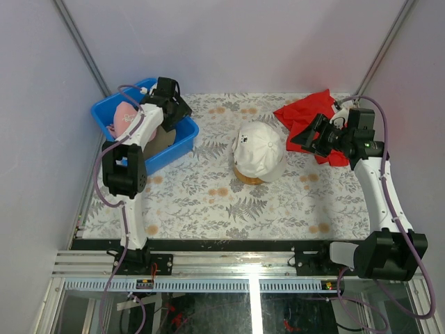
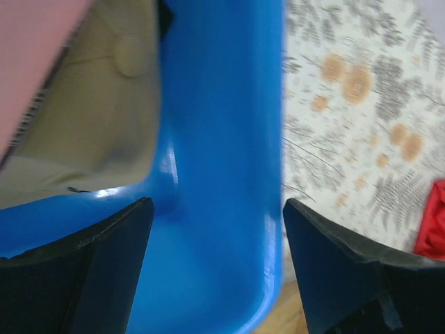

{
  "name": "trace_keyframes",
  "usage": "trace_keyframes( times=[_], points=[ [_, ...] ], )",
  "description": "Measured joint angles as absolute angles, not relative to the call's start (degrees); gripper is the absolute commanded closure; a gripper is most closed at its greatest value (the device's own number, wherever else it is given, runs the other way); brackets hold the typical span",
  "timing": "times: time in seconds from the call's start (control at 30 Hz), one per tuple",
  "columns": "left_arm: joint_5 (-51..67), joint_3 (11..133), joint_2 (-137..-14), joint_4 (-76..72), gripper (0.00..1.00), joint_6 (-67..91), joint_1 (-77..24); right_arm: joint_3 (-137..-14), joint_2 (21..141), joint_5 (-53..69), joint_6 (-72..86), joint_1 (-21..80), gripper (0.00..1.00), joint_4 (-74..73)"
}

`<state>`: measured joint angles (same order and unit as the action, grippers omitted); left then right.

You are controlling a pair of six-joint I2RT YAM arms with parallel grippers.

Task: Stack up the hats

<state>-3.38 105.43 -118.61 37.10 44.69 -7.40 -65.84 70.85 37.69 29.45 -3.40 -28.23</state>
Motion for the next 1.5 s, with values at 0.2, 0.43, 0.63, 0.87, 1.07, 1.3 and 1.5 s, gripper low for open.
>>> trace_keyframes(
  times=[0.2, 0.43, 0.63, 0.87, 1.07, 1.3, 1.5],
  points=[
    [-9.26, 105.91, -118.93, 39.9, 0.26, 45.01, -7.2, -66.7, 72.03, 36.77, 28.38, -3.31, 0.32, -28.56],
    [-11.6, 103.74, -114.89, 38.33, 0.3, 44.71, -3.05, -66.7, 72.38, 35.64, 27.79, -3.31, 0.32, -29.15],
    [-12.29, 114.34, -116.68, 38.0, 0.3, 41.56, 0.34, -67.46, 72.88, 35.62, 28.1, -2.57, 0.32, -29.85],
    [-13.17, 125.19, -123.83, 33.95, 0.33, 34.74, 0.4, -69.21, 74.11, 34.98, 29.39, -1.13, 0.32, -29.69],
    [-13.54, 125.86, -131.52, 33.93, 0.32, 31.0, 1.89, -73.32, 74.78, 31.92, 29.82, -1.13, 0.31, -30.39],
    [-12.78, 128.03, -136.97, 33.67, 0.23, 29.67, 4.99, -73.47, 74.96, 29.1, 30.46, -1.13, 0.31, -31.07],
    [-10.17, 132.4, -140.94, 32.93, 0.19, 30.04, 7.16, -73.45, 74.96, 26.89, 30.46, -1.13, 0.31, -31.46]
  ],
)
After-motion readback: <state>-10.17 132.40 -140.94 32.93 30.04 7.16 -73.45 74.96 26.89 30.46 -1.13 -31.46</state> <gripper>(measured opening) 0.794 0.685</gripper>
